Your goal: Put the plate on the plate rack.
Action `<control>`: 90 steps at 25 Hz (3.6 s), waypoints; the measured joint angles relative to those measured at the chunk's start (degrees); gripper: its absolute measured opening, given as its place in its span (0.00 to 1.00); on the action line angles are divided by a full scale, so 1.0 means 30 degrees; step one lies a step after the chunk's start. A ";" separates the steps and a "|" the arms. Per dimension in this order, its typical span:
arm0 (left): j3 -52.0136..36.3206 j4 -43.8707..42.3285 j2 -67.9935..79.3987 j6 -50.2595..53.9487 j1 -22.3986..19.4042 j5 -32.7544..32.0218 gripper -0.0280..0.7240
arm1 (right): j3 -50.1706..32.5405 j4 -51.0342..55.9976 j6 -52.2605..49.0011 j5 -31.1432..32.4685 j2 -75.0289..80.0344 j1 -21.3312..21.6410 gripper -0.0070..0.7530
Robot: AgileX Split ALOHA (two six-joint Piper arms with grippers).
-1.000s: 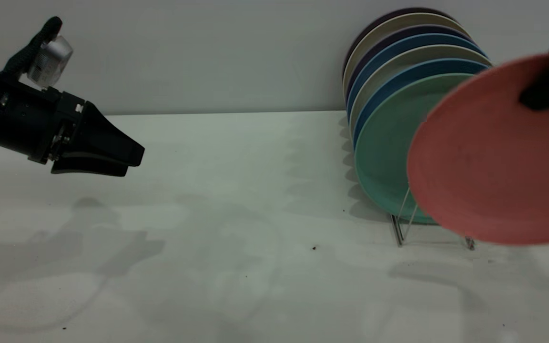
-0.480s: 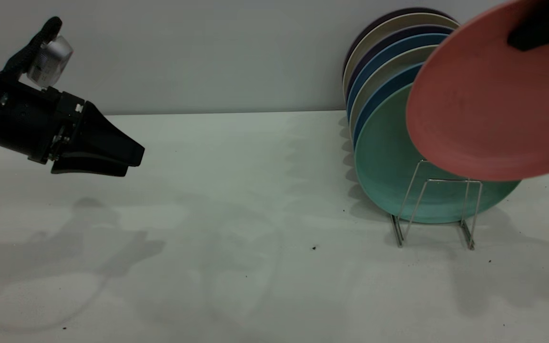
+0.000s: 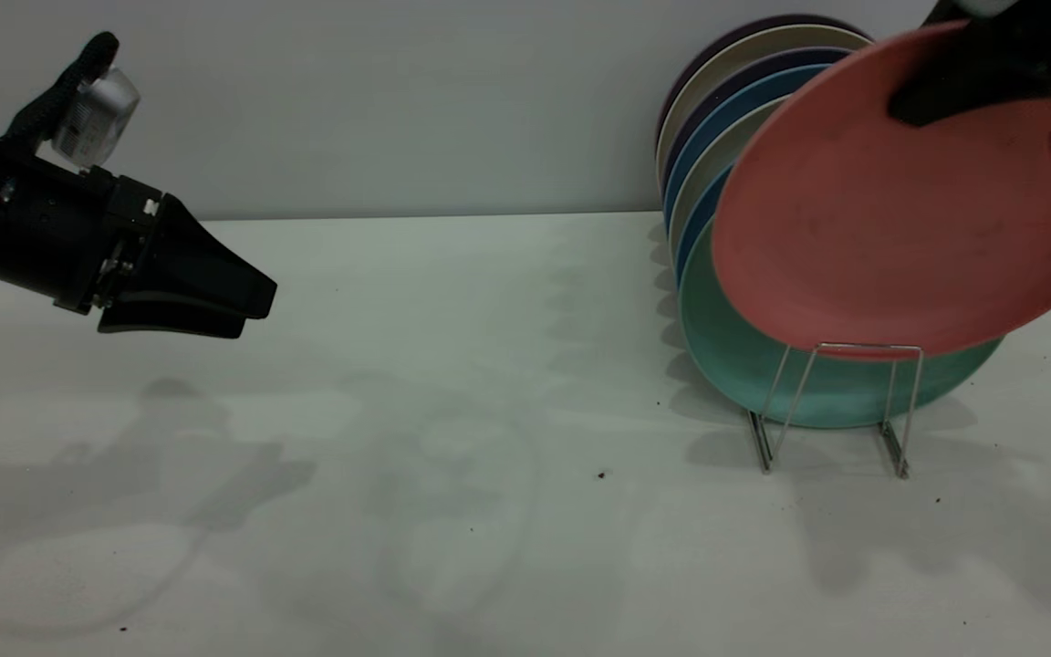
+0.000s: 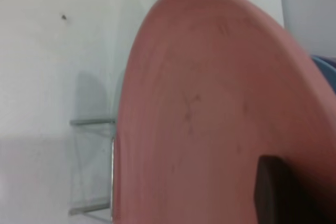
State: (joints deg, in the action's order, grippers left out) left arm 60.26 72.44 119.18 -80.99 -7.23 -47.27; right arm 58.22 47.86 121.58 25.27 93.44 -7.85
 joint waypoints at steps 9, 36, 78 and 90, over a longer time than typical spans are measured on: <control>0.0000 -0.0087 0.0000 0.0000 0.0000 -0.0058 0.66 | 0.0014 0.0530 0.0000 -0.0901 0.1184 -0.0275 0.15; 0.0000 -0.0087 0.0000 0.0000 0.0000 0.0014 0.66 | 0.0036 0.2383 0.0000 -0.0011 0.1583 -0.0275 0.35; 0.1401 -2.2642 -0.6903 2.4975 0.0000 -0.1076 0.66 | 0.0036 -0.9173 -3.3909 1.0279 -0.0640 0.3049 0.36; -0.1279 -2.2756 -1.5778 2.4842 0.0000 -0.2163 0.66 | -0.2563 -0.9818 -3.4106 1.1514 -0.7567 0.3049 0.36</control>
State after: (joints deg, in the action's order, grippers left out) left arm 56.43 4.18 71.85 -6.46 -7.23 -53.76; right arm 50.53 18.41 19.26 59.82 70.74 1.29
